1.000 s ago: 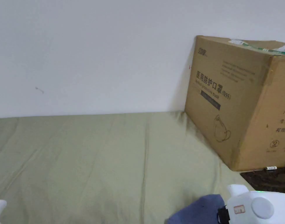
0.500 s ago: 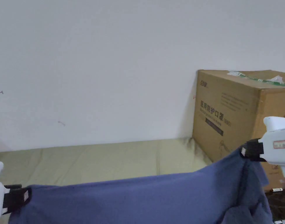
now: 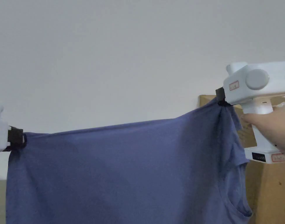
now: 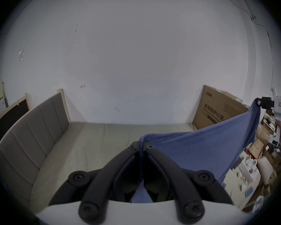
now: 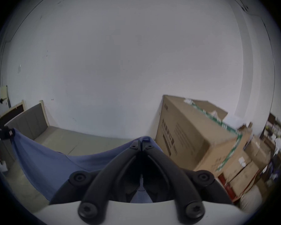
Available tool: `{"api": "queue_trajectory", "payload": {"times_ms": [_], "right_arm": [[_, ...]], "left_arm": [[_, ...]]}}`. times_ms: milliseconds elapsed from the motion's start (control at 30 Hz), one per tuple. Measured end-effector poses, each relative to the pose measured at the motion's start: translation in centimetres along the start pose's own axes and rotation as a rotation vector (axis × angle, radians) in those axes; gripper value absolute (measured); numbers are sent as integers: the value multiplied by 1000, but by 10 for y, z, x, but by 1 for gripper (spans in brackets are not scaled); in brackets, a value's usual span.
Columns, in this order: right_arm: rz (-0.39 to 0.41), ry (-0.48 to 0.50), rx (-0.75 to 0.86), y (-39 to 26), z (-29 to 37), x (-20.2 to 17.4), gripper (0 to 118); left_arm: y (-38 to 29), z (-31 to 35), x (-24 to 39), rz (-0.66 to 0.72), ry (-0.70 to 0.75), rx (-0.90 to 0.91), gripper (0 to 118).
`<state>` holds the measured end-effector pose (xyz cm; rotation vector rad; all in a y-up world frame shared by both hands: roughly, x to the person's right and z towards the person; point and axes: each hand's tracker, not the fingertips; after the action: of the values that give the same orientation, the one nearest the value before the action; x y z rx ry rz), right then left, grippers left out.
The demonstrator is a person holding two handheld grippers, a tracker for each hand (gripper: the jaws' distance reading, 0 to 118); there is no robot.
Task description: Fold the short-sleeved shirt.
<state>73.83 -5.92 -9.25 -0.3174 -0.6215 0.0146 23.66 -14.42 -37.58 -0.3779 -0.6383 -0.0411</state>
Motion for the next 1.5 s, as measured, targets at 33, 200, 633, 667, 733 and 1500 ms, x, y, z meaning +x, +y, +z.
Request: {"api": "queue_trajectory", "payload": {"times_ms": [33,200,633,667,733,1500], "right_arm": [[23,-12,15,10,-8,-2,0],[15,-72,88,46,-37,-13,0],[-17,-101,42,-46,-102,-46,0],[-45,-80,-15,-75,-107,-47,0],[-101,-46,-143,-159,-114,-49,0],[-140,281,-791,-560,237,27,0]], "left_arm": [[10,-6,3,0,10,16,2],[54,-40,5,11,50,89,2],[-12,-117,13,-37,141,3,2],[-38,-123,13,-12,135,-39,2],[-107,-131,11,48,103,-143,2],[-476,184,-22,50,-62,-626,2]]}}
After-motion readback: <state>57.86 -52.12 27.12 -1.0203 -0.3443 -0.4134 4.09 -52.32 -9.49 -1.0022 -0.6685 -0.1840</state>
